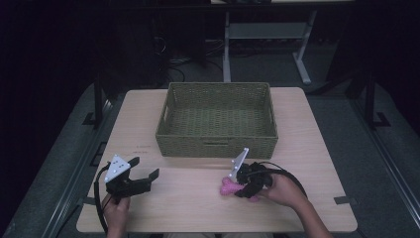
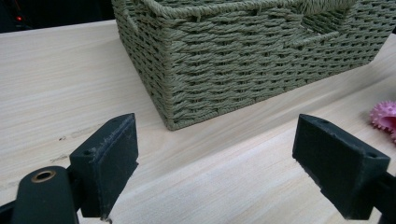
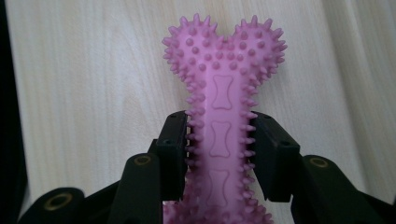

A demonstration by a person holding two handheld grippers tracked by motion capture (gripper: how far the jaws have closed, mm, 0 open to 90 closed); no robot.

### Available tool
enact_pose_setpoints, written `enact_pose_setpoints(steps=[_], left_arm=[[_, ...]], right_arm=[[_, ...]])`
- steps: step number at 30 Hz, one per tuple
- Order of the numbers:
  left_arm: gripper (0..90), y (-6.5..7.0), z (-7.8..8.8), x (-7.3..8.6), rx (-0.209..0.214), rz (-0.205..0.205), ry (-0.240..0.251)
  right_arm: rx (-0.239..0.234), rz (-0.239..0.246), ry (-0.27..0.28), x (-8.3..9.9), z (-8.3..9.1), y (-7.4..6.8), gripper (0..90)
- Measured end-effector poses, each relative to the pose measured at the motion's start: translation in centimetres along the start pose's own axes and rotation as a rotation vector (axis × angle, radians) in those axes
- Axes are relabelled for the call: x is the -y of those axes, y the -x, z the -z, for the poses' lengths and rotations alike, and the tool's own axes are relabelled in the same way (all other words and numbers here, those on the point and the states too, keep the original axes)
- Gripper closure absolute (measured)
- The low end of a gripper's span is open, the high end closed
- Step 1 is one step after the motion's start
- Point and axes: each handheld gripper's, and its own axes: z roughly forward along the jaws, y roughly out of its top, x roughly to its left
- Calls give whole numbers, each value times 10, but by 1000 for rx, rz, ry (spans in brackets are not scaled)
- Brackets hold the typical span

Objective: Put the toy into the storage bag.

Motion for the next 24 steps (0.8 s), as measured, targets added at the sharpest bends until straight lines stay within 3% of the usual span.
enact_pose_setpoints(steps=[12,15,24], left_arm=[[138,0,0,0,0,4,-1],[138,0,0,0,-2,2,1],[138,0,1,0,-3,5,0]], right_arm=[[-47,33,9,-10,20,6,581],[-75,45,22,-16,31,12,581],[-85,71,42,-34,58,25,580]])
